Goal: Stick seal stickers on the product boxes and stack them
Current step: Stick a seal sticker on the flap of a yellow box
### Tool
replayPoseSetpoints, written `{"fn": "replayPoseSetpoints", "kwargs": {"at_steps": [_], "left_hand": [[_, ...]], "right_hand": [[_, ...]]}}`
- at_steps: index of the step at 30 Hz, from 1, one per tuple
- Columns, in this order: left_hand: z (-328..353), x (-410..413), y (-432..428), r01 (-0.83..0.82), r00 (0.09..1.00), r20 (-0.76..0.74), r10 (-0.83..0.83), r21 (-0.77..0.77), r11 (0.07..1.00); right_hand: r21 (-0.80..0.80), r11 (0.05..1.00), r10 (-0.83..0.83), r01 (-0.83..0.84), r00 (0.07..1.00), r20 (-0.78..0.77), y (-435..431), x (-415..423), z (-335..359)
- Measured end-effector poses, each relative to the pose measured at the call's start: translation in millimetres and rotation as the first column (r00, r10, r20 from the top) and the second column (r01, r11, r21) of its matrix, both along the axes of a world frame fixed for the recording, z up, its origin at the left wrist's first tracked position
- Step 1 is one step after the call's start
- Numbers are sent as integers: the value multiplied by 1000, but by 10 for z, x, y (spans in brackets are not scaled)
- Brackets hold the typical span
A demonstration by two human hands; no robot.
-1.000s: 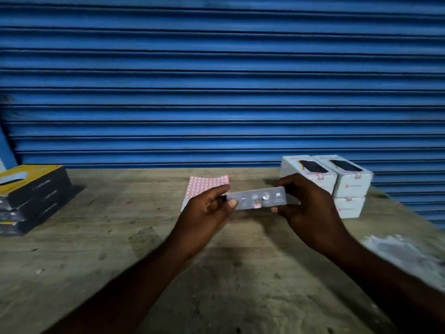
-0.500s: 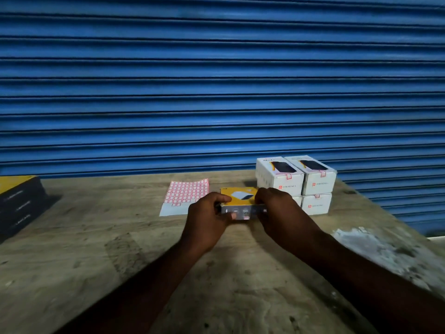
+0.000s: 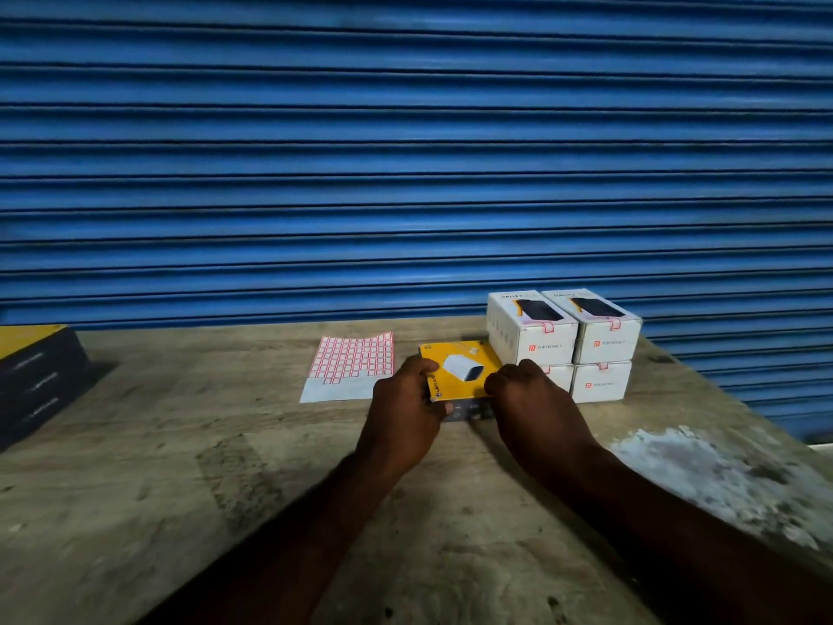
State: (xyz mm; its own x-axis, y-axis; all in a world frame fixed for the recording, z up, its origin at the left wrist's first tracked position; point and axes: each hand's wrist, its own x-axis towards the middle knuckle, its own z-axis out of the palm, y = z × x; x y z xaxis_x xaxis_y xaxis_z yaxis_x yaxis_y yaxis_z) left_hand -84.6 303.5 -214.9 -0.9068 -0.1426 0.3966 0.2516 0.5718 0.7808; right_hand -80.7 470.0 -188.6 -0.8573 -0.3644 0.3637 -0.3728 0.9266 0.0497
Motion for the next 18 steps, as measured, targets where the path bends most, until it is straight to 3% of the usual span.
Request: {"fn": "replayPoseSetpoints", "kwargs": {"at_steps": [7, 12, 18], "left_hand": [[-7, -21, -94, 86, 996, 27, -91, 129, 988], [72, 73, -373, 49, 998, -37, -45, 115, 992], [236, 393, -1201, -73, 996, -55, 76, 61, 996]], "right_hand": [[-48, 999, -5, 6, 1000, 23, -49, -3, 24], [-435, 896, 97, -89, 995, -4, -354, 12, 107], [-606, 746, 324, -276, 946, -32, -1139, 60, 111]]}}
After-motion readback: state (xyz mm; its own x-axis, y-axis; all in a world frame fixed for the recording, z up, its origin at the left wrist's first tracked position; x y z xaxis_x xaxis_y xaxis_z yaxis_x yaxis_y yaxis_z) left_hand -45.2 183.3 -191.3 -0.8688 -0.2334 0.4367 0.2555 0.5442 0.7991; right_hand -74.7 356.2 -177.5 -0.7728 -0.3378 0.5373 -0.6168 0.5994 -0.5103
